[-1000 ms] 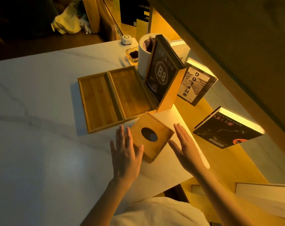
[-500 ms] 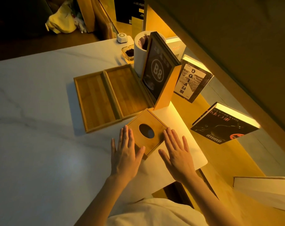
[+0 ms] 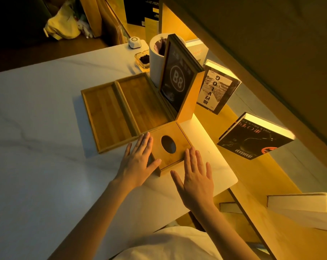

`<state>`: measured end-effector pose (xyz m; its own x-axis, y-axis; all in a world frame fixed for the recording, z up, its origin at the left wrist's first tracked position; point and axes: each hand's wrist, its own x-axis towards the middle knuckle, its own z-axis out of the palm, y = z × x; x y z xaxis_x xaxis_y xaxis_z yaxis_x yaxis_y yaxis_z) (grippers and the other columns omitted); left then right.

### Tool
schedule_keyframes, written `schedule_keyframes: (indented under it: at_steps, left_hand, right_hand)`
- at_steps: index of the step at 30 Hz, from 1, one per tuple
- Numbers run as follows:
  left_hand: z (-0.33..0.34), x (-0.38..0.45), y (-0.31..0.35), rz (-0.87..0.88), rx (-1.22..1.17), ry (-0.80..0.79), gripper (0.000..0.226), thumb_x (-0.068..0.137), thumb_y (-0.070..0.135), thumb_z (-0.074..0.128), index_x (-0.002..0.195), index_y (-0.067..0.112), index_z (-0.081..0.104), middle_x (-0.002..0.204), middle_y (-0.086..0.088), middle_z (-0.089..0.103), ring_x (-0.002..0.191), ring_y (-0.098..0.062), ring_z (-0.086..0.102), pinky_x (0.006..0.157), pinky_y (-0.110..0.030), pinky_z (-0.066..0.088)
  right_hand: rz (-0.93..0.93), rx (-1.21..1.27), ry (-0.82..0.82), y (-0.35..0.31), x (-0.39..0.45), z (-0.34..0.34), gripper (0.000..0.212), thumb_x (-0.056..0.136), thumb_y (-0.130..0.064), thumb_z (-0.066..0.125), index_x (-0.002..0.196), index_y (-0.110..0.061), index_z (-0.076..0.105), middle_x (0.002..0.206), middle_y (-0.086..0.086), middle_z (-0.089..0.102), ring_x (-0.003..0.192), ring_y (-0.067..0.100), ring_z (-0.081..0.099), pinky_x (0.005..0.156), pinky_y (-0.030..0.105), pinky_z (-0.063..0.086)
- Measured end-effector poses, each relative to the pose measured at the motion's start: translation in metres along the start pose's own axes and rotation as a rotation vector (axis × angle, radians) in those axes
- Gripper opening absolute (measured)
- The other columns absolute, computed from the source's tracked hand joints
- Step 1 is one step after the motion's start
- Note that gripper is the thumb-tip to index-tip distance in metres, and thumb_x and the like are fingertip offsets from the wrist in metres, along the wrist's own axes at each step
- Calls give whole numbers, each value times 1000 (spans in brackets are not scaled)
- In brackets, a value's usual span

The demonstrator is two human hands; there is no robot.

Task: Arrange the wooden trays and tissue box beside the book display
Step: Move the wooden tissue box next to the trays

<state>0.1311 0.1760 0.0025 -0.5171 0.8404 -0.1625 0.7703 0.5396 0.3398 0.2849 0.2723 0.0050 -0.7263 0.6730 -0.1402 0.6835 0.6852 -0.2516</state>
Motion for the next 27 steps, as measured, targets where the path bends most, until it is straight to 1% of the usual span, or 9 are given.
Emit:
schedule_keyframes:
  at_steps: [3, 6, 8, 10, 12, 16, 19, 23, 27]
  left_hand:
    - [-3, -1, 8, -46, -29, 40, 74, 80, 58, 20, 140, 19, 1, 153, -2, -2, 141, -18, -3, 114, -45, 8]
    - [-1, -9, 15, -72, -61, 124, 74, 77, 61, 10, 139, 22, 2, 149, 2, -4, 138, -16, -3, 114, -45, 7]
    - [4, -16, 16, -77, -123, 124, 75, 75, 64, 5, 137, 23, -3, 145, 6, -9, 136, -11, -6, 112, -39, 3]
    - [8, -21, 15, -54, -144, 107, 78, 72, 72, -3, 134, 24, -8, 145, 6, -9, 136, -11, -3, 110, -35, 3]
    - [12, -20, 11, -29, -118, 118, 78, 72, 71, -7, 133, 22, -6, 146, 3, -4, 136, -15, 2, 109, -36, 9]
    - [15, -14, 8, -11, -61, 116, 76, 77, 68, -4, 135, 19, -3, 147, -1, 2, 136, -20, 8, 108, -39, 14]
    - [14, -7, 11, 0, -59, 107, 76, 75, 69, -6, 134, 21, -5, 148, -1, 0, 137, -19, 6, 108, -37, 13]
    - [14, 6, 18, 10, -47, 127, 74, 78, 68, -3, 134, 20, -3, 147, 0, 3, 135, -19, 10, 105, -35, 18]
    - [10, 19, 24, 17, -60, 85, 79, 69, 71, -13, 132, 24, -13, 146, 3, -10, 136, -15, -3, 107, -30, 8]
  right_hand:
    - [-9, 13, -3, 0, 1, -6, 83, 69, -72, -12, 137, -25, -15, 144, -9, -21, 133, 14, -23, 109, 38, -13]
    - [-70, 53, 48, -3, 0, -6, 73, 81, -65, 3, 142, -25, 3, 148, -6, -6, 137, 18, -10, 112, 40, -13]
    - [-123, 27, 39, -6, -5, 1, 66, 87, -62, 11, 142, -25, 9, 150, -3, 6, 139, 22, 2, 115, 39, -12]
    - [-131, -39, 15, -8, -8, 7, 65, 89, -62, 14, 141, -23, 18, 149, 1, 21, 137, 23, 18, 109, 36, -5]
    - [-126, -88, 4, -5, -8, 7, 66, 88, -63, 16, 140, -23, 23, 146, 1, 28, 134, 22, 25, 107, 37, -2]
    - [-152, -132, 25, 5, -4, 6, 66, 87, -62, 19, 141, -24, 21, 146, 0, 29, 133, 21, 27, 107, 37, 0]
    - [-144, -111, 28, 8, 1, 7, 67, 87, -63, 20, 141, -24, 19, 146, -1, 28, 134, 21, 27, 107, 36, 1]
    - [-135, -82, 52, 15, 11, 5, 66, 88, -64, 19, 142, -25, 16, 147, 0, 27, 134, 22, 25, 107, 34, 1]
    - [-135, -83, 54, 25, 21, 2, 66, 88, -63, 17, 142, -25, 17, 147, 0, 27, 134, 22, 25, 107, 32, 0]
